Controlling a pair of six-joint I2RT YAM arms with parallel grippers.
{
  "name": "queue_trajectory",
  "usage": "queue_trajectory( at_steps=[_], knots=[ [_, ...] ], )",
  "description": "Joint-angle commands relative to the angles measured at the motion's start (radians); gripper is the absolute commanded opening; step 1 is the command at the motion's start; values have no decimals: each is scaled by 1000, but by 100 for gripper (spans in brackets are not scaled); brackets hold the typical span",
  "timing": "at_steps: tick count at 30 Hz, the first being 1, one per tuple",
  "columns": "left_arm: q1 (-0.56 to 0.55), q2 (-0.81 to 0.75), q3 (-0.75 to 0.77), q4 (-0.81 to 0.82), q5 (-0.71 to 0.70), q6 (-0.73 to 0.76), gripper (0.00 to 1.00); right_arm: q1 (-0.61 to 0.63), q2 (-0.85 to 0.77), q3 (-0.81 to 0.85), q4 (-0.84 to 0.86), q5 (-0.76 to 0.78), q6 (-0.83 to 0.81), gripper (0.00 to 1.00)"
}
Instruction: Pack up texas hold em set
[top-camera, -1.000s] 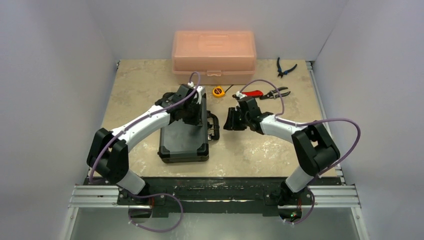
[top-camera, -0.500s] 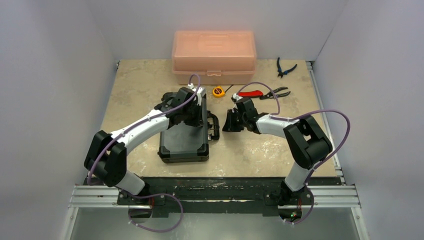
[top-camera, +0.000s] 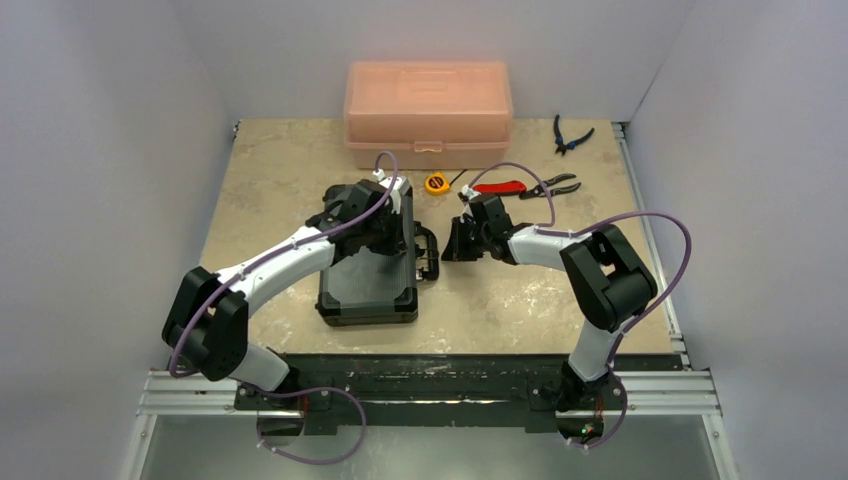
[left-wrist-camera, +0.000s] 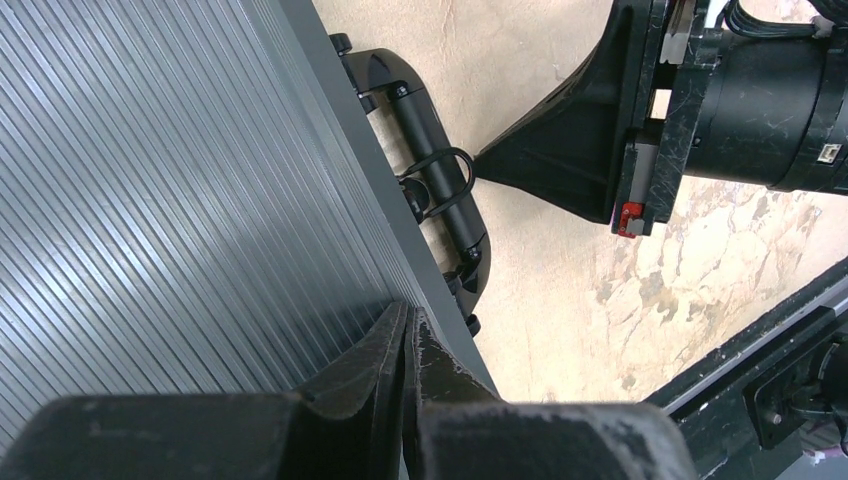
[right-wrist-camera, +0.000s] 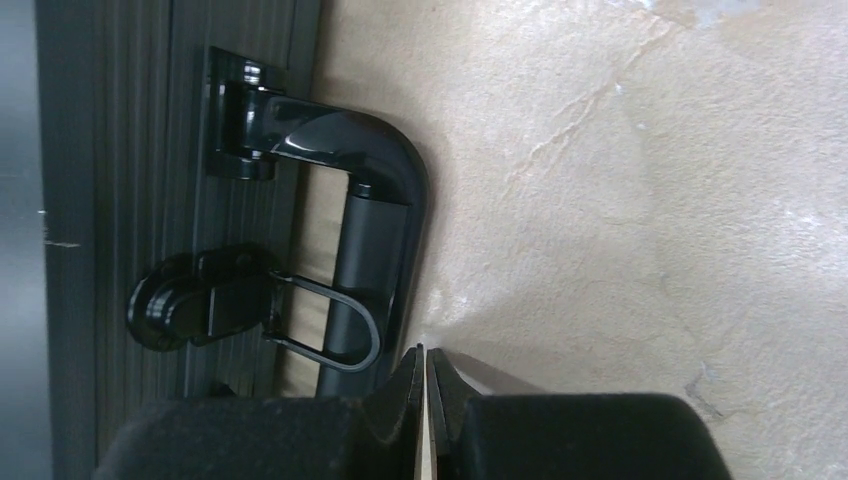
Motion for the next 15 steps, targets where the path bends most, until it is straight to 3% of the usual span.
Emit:
queue_trajectory(
  at_steps=[1,15],
  knots=[
    [-25,26,-59,-87,19,-16,1,-1,-24,37,69,-72,-19,5],
    [-41,25,-64,-81,23,-26,1,-1,-50,2,143,-159,-1,5]
  ],
)
